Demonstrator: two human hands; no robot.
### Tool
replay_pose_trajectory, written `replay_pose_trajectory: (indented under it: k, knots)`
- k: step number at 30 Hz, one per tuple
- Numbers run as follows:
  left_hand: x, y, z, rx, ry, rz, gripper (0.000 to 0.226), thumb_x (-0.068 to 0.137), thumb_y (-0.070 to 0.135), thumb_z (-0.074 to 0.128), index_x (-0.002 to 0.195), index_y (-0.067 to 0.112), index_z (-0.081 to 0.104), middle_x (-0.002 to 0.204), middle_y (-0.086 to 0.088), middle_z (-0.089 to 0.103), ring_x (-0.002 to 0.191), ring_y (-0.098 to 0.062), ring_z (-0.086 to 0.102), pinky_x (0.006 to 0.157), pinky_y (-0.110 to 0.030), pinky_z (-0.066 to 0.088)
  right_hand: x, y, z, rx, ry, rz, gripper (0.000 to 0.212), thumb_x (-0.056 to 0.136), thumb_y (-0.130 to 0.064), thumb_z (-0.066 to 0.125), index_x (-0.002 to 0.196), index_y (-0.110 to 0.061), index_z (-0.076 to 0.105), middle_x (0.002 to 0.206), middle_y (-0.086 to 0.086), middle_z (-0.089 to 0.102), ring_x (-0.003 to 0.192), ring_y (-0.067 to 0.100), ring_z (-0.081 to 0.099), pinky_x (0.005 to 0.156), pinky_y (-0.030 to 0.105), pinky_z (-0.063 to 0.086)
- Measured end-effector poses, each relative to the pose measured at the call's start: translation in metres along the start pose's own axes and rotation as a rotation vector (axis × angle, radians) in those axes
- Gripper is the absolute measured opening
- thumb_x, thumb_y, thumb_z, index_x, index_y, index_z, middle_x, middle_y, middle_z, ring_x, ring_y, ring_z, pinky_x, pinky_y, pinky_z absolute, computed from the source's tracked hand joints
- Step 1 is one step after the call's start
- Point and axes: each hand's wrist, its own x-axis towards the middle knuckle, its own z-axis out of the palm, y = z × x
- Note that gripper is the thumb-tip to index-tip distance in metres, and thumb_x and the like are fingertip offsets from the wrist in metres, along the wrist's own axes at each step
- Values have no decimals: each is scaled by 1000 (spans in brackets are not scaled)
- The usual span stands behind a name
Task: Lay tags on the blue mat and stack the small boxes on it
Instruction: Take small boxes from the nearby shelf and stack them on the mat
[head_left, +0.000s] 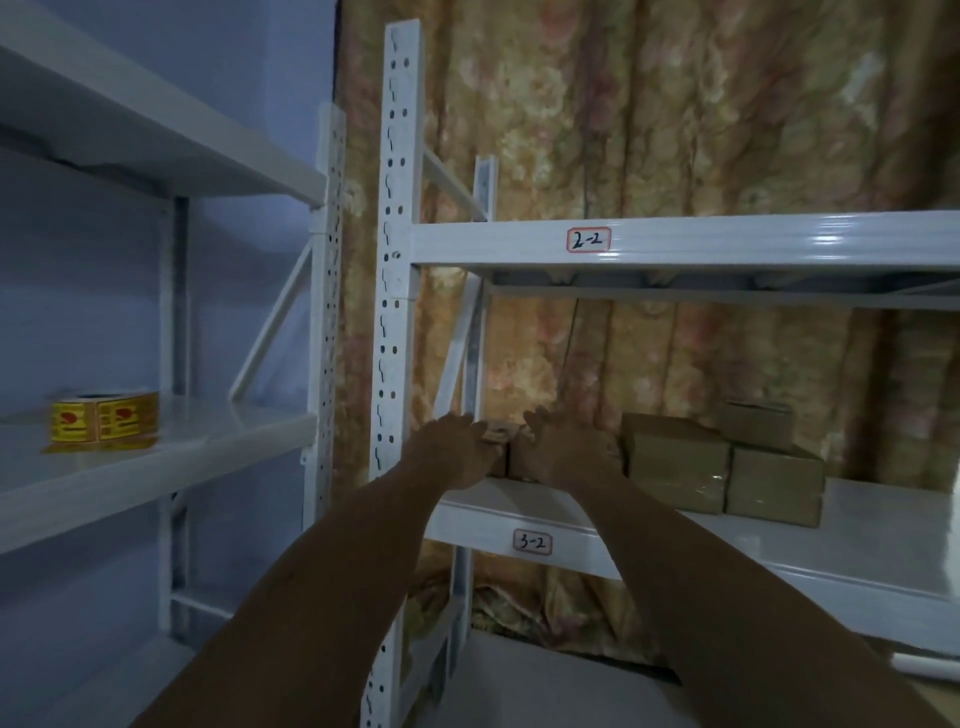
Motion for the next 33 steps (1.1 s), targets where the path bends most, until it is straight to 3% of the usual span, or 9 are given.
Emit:
replay_pose_trajectory:
  k: [6,10,13,17,21,27,33]
  knots:
    - [36,-7,16,6,-31,96,60,101,48,36,152,17,38,156,-10,39,140,-32,40,114,-47,35,16,1,16,-5,-9,63,61,106,-48,26,161,-23,15,167,2,20,152,26,19,121,43,22]
    - [48,-15,31,-49,-61,64,56,98,44,47,148,18,44,152,-7,44,137,-31,44,113,-47,38,28,7,32,14,-6,88,61,106,-49,26,161,-24,16,167,2,19,153,27,18,122,43,18]
    - [56,-21,43,-113,-74,71,59,95,49,50,146,19,45,150,-7,47,135,-30,47,112,-47,39,32,9,36,20,6,106,60,106,-47,29,160,-23,19,166,4,24,152,26,22,120,42,20]
    - [70,-29,52,-174,-94,47,69,85,66,42,138,22,51,140,-11,50,120,-34,53,101,-48,47,32,-1,42,39,72,119,58,106,-45,32,158,-22,27,162,6,32,149,27,29,119,40,24]
    - [66,-28,48,-264,-100,26,70,89,66,47,143,22,44,144,-20,41,129,-41,47,105,-51,44,31,-14,45,56,84,128,59,104,-48,34,156,-21,31,159,6,37,145,28,34,117,42,27]
    - [57,-24,42,-343,-62,52,64,91,55,59,139,16,46,133,-17,52,121,-38,54,99,-44,48,26,-23,46,67,95,149,55,104,-48,35,152,-22,38,158,5,37,144,27,34,118,43,25]
    - [37,-18,29,-403,107,-9,55,73,57,65,111,17,67,110,-9,66,101,-33,65,82,-38,57,18,-28,42,115,228,209,48,104,-40,40,144,-15,49,144,13,53,133,32,46,108,40,35]
